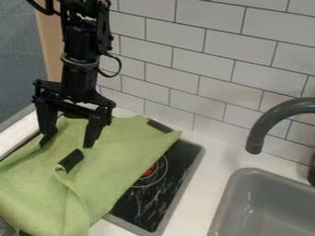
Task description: Fold cloths from top left to bottom right
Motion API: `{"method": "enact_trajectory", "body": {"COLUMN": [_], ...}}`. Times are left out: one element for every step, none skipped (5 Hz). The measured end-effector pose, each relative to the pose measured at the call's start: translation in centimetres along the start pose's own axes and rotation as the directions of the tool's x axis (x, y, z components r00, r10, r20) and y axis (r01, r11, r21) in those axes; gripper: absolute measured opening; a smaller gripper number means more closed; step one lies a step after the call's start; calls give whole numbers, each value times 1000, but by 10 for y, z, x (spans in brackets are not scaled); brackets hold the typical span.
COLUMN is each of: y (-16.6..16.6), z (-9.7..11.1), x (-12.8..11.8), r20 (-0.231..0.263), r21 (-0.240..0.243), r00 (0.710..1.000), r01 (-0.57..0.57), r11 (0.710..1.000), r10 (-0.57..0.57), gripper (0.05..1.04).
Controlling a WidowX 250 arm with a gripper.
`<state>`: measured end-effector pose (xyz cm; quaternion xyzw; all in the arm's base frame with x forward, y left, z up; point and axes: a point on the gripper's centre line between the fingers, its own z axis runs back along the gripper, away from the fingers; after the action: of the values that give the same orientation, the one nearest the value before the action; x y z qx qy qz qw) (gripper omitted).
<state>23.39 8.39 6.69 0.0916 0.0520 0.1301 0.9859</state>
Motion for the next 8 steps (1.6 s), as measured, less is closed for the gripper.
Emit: {"method": "enact_trajectory", "body": {"y": [-2, -10, -15, -24, -36, -48, -66, -89], "z": [-6, -8, -10, -8, -8, -8, -4, -5], "x": [-3, 14, 41, 64, 76, 85, 89, 92], "r20": [-28, -56, -64, 4, 59, 120, 159, 162], "r21": [-5, -34, -52, -90, -164, -236, -286, -301], "r00": [1000, 998, 997, 998, 995, 989, 984, 985], "r01": [0, -32, -56, -62, -68, -61, -36, -9], "r11": [1000, 999, 997, 994, 984, 970, 957, 954], "r10": [0, 30, 52, 63, 78, 91, 84, 60], "gripper": [999, 999, 999, 999, 999, 999, 999, 999]}}
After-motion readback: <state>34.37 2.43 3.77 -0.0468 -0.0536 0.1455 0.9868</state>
